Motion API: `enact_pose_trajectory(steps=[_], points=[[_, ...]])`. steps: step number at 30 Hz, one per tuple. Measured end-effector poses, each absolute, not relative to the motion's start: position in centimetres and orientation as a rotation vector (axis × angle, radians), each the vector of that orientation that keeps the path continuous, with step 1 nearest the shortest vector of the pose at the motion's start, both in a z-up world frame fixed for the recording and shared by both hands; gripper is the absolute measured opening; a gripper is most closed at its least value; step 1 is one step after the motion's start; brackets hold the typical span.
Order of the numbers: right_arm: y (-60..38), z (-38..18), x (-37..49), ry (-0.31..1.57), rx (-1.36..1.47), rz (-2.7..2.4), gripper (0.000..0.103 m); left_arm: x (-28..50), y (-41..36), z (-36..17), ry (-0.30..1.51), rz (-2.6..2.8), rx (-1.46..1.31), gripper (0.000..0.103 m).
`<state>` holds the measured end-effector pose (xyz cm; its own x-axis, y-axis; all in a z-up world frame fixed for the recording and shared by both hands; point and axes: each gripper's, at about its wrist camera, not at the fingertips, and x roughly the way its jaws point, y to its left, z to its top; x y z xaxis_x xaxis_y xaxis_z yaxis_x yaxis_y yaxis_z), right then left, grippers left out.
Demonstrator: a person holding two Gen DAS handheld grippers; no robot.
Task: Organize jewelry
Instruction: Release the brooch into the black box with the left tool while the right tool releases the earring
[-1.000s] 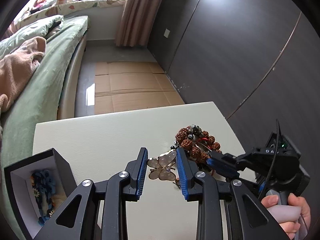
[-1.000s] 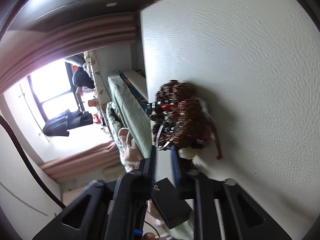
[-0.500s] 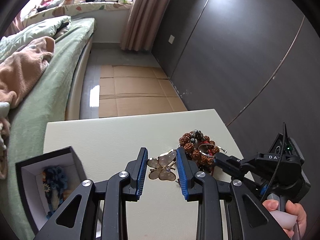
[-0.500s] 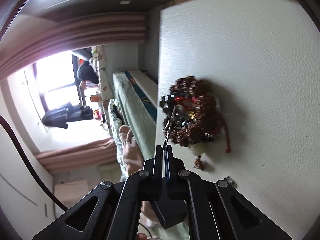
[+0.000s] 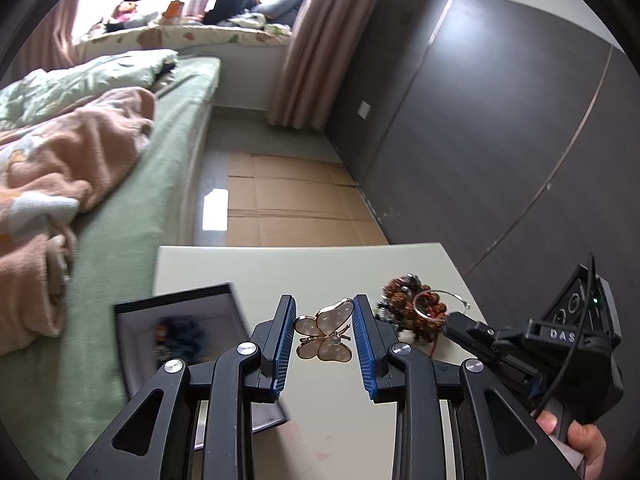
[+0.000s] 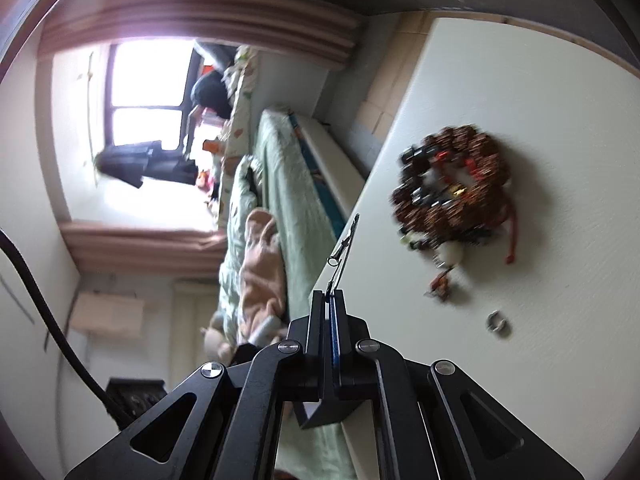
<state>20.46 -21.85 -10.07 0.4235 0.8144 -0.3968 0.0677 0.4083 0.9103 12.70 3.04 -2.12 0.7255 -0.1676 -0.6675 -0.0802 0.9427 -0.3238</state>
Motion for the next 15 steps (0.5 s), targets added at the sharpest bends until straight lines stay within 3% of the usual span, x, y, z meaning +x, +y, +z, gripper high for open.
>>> enact_pose_trajectory(steps=[15], points=[[-12.9,-7.1,17.7,1.006,0.793,0.877,0.004,9.1,9.2,-1.7,0.733,0.088,-0.435,0.031]])
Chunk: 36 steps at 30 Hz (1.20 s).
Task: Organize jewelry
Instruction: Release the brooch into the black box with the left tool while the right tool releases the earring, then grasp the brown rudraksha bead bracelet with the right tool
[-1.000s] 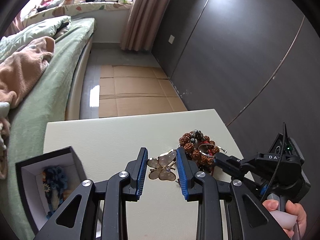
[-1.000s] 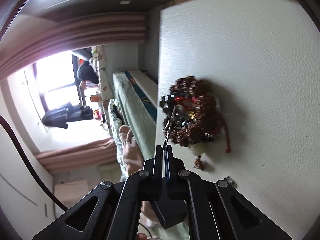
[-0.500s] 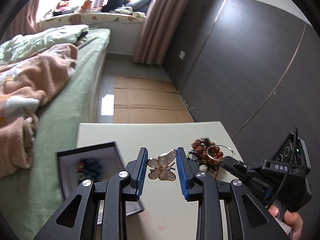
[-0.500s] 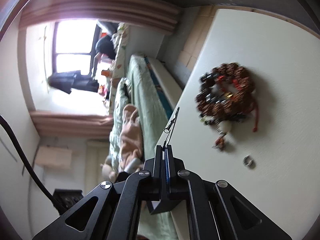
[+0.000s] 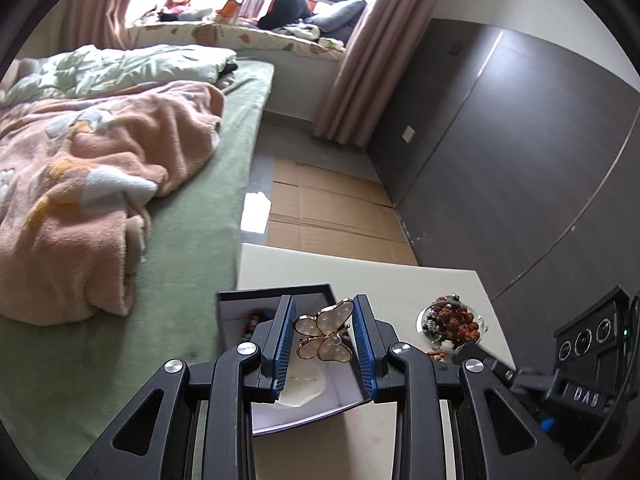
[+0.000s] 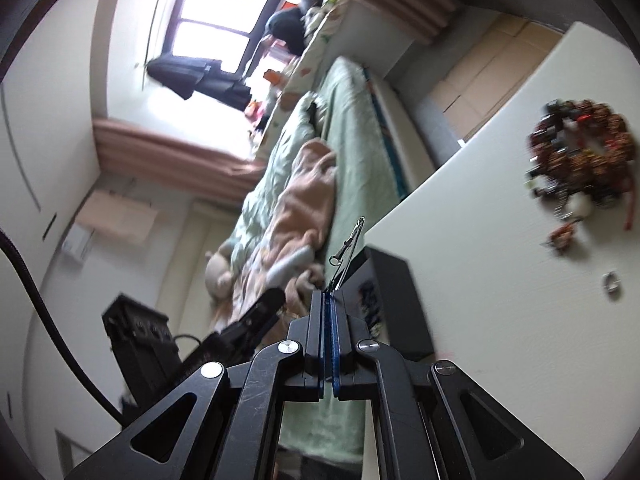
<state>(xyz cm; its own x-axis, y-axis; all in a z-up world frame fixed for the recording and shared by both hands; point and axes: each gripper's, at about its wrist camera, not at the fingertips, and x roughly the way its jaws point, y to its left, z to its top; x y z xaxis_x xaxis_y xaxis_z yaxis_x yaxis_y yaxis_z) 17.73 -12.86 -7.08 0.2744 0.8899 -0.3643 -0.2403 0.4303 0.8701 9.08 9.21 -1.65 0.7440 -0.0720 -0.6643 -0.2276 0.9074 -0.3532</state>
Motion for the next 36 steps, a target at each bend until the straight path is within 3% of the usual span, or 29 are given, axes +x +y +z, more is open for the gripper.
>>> enact_pose_trajectory(steps=[11,12,15,16,25,30,36], points=[[-6.8,-9.2,17.1,1.139,0.667,0.956,0.006,8.7,10.7,-1.6,0.732,0.108,-0.482,0.031],[-6.7,-9.5,17.3,1.160,0.665,0.957,0.013,8.8,10.7,-1.7,0.734,0.107,-0.484,0.031],[-8.0,-9.3,17.3,1.132,0.673,0.904,0.055,9.0,10.7,-1.9,0.749,0.102,-0.483,0.031],[-8.4,-9.0,17.2,1.114,0.676,0.892,0.058,9.1,10.7,-2.0,0.756,0.101,-0.481,0.031],[-11.8,-8.2,17.0,1.092,0.696,0.801,0.058,10.1,9.5,-2.9,0.807,0.088,-0.487,0.031],[-13.9,-7.2,16.9,1.069,0.674,0.755,0.058,11.0,9.1,-3.8,0.856,0.083,-0.510,0.058],[-18.2,-6.7,17.2,1.048,0.682,0.654,0.058,11.1,7.9,-3.6,0.846,0.068,-0.507,0.059]])
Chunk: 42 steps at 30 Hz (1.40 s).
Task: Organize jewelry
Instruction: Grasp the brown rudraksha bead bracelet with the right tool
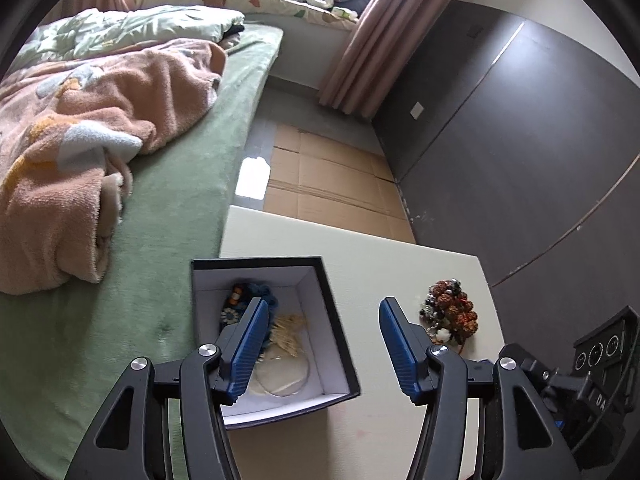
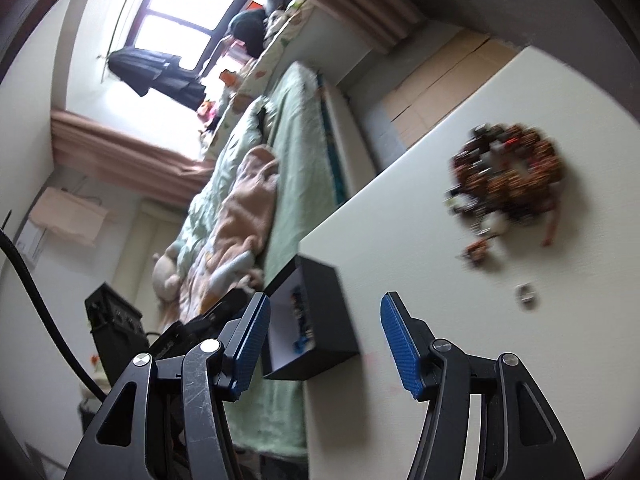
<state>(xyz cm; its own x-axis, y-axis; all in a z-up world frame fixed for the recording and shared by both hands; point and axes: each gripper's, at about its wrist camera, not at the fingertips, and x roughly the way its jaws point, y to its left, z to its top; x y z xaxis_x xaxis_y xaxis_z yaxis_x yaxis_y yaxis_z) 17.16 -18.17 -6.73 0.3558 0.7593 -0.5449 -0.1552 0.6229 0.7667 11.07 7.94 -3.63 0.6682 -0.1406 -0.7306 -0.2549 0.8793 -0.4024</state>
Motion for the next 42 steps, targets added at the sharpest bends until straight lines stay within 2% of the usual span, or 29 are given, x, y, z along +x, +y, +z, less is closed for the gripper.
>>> enact_pose_trajectory(steps=[22,42], points=[[-26.9,-8.1,18.6,1.074,0.778,0.350,0.058,14.6,-2.2,-4.8,0.863,-0.077,-0.332,0.059],[-29.0,-10.4,22.8,1.117,0.834,0.233,0.058,18.7,-4.9,-7.9,0.916,-0.095,-0.306,0.059]])
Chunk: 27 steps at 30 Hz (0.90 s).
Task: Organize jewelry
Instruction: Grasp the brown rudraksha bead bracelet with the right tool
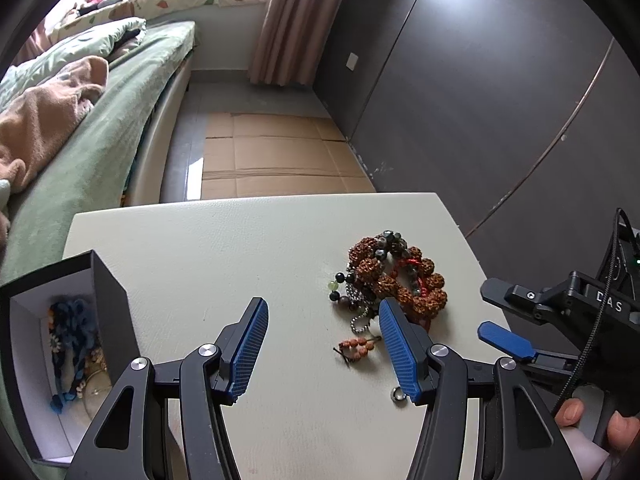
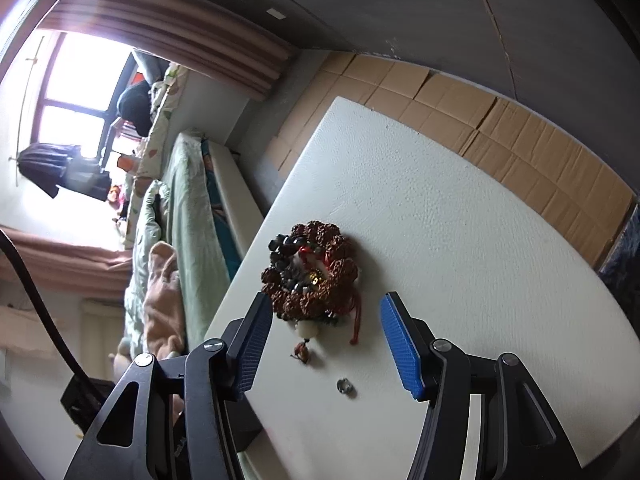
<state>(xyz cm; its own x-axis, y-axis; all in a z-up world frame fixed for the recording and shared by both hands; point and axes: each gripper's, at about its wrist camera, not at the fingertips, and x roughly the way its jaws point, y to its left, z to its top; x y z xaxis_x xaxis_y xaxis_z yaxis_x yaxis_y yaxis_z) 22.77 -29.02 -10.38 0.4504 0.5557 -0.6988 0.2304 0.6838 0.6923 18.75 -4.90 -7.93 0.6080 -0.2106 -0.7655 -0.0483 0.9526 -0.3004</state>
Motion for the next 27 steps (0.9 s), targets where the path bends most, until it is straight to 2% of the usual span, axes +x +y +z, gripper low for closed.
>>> enact_pose_trajectory(steps=[18,22,27], points=[[-26.2,-12.5,25.4,1.169,0.772,0.187,0.057,20.1,-2.6,-8.4,0.937,-0.059,-0.344,0.059],[-26.1,-12.4,25.4,1.156,0.738,0.152,0.046,20.0,-2.4,-8.3,0.934,-0.062,-0.346,0.059],[-25.5,-12.1,25.4,1.150,0.660,0.145,0.045,19.4,-2.6,-8.0,0.926,-0.066,-0.336,0.059]])
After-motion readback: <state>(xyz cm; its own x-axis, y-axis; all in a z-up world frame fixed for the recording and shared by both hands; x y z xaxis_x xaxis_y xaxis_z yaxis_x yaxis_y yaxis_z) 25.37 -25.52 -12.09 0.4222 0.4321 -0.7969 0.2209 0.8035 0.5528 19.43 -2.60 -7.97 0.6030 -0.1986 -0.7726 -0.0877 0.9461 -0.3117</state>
